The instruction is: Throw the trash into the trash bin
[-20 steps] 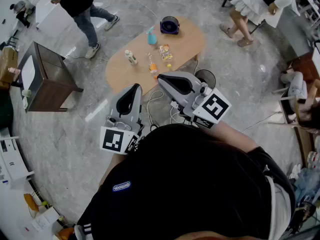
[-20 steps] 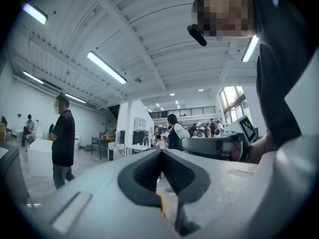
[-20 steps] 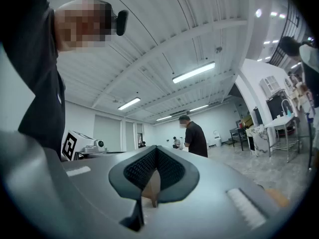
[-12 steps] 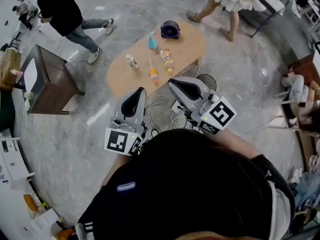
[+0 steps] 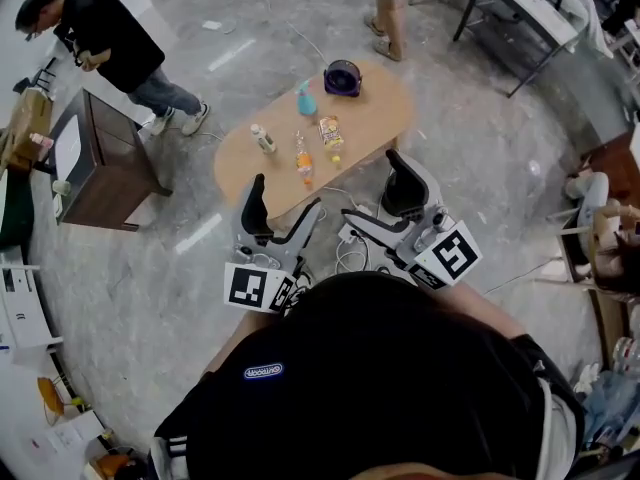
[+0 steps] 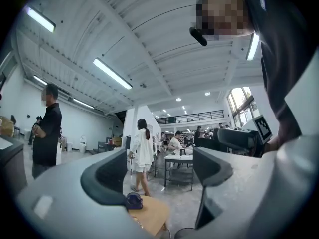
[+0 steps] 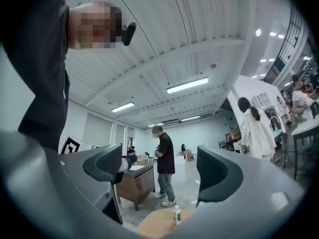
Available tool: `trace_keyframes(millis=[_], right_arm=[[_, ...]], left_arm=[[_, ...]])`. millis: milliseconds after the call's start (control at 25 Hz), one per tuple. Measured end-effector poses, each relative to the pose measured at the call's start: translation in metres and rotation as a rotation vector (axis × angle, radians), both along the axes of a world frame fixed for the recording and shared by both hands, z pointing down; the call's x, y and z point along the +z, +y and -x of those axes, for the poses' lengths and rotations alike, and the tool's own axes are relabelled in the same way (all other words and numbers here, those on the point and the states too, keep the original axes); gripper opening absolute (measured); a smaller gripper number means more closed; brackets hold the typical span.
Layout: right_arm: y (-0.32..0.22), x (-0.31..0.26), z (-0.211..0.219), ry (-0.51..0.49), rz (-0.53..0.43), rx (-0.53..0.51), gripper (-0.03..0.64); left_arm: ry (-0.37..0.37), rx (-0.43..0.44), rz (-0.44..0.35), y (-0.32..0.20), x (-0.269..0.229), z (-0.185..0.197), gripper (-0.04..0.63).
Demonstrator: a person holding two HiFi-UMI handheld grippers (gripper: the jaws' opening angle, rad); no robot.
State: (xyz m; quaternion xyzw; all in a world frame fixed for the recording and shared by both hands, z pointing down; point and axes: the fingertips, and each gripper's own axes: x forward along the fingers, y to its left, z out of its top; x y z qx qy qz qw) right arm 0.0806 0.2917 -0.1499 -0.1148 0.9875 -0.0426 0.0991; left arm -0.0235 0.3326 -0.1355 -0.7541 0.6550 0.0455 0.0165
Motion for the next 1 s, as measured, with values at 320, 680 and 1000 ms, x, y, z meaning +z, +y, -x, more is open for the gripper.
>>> trace_keyframes(millis=[320,680,1000], right_arm=[[-0.041,0.008,-0.051,-0.032,0.053,0.011,0.488],[-0.051,0.009,-0.076,-0.060,0.070,-0.076,0.488],[-0.059,0.012,-0.067,-0.047,0.080,-0.107,0.488]], left_arm=[[-0.004,-0.076,0.010,-0.019,0.005,-0.038,0.420],[-0.017,-0.208,0.027,-0.015,0.004,-0.061,0.422],[-0.031,-0.254,0.035,-0.017,0.003,-0.047,0.422]])
